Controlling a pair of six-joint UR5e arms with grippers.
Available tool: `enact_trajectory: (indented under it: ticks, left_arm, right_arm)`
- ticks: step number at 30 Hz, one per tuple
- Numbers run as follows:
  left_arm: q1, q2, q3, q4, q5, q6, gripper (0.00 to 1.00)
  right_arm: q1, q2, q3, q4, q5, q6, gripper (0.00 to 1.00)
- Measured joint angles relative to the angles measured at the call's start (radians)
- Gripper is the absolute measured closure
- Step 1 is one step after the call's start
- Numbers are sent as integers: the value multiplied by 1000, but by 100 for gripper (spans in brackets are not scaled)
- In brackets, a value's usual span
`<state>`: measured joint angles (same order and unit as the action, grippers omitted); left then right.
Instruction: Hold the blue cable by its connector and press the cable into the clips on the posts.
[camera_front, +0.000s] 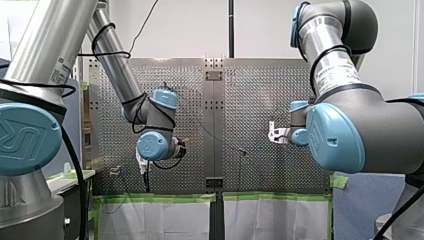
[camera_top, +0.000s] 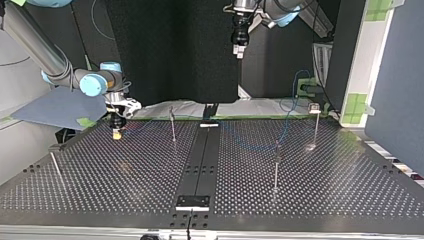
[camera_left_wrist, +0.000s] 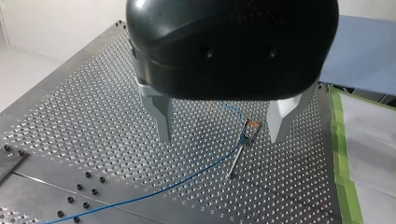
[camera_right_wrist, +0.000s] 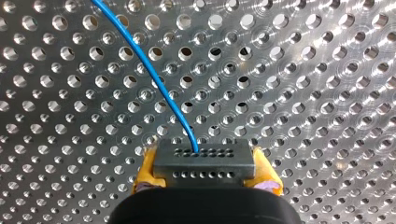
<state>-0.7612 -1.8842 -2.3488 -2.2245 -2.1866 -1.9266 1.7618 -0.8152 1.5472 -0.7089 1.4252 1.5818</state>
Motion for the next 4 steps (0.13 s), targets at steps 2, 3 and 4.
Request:
enact_trajectory:
  ticks: [2,3,4]
  left_arm:
    - [0,0,0,0,0,0,0]
    - [0,0,0,0,0,0,0]
    - [0,0,0,0,0,0,0]
  right_arm:
    - [0,0,0,0,0,0,100]
    - [0,0,0,0,0,0,100]
    - [0,0,0,0,0,0,100]
